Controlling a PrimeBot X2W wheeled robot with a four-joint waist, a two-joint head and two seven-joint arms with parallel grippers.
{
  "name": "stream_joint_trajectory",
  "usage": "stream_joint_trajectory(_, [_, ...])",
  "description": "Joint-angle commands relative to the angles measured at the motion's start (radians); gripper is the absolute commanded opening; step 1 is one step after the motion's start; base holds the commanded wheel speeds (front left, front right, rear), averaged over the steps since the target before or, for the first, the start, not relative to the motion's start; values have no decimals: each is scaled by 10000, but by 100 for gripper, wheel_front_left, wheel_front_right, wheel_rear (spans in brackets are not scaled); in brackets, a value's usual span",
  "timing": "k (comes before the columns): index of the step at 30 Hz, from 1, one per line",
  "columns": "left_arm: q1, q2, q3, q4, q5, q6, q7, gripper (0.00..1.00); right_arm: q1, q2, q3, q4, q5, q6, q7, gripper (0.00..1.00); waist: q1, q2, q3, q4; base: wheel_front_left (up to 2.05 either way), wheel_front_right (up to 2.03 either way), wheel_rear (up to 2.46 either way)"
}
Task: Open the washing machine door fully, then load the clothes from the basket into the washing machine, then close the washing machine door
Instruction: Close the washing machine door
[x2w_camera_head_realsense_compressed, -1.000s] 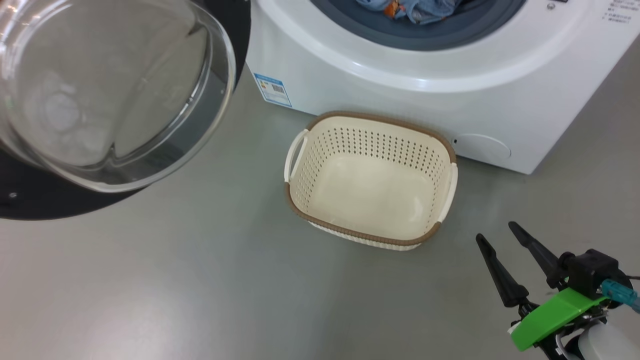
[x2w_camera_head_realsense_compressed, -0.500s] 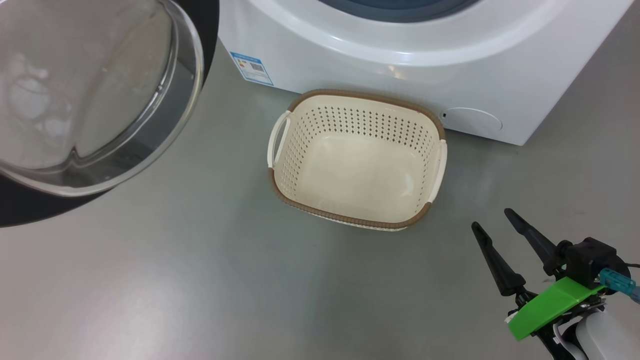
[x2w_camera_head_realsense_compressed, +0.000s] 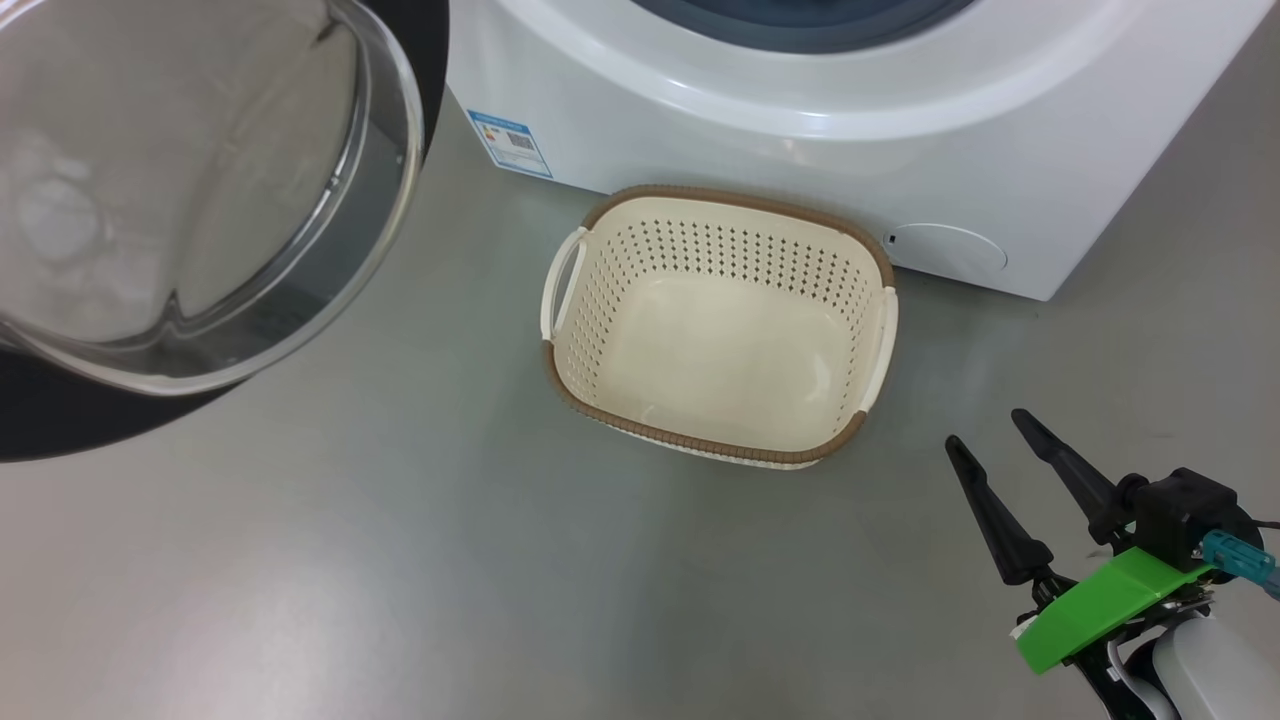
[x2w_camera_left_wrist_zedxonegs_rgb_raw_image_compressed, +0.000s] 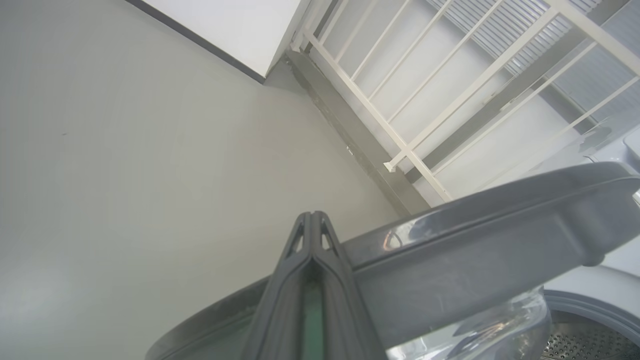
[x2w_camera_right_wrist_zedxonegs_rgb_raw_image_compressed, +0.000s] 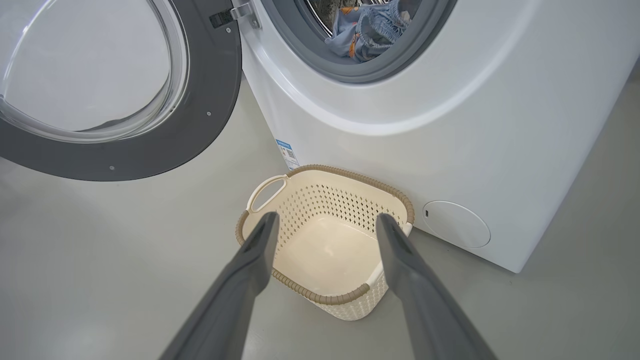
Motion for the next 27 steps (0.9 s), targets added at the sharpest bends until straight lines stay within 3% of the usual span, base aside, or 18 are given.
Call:
stream_joint_trajectory(1, [111,579,69,-407,-87,-82,336,0,44,-25,149,-201,-104,100,-49,100,0,0,-49,31,0,0,0])
stream_joint_trajectory(27, [1182,694,-330,-2295,-1650,-82,2490,0,307,326,66,-158,-108,100,-49,100,0,0,-609,212,0,0,0])
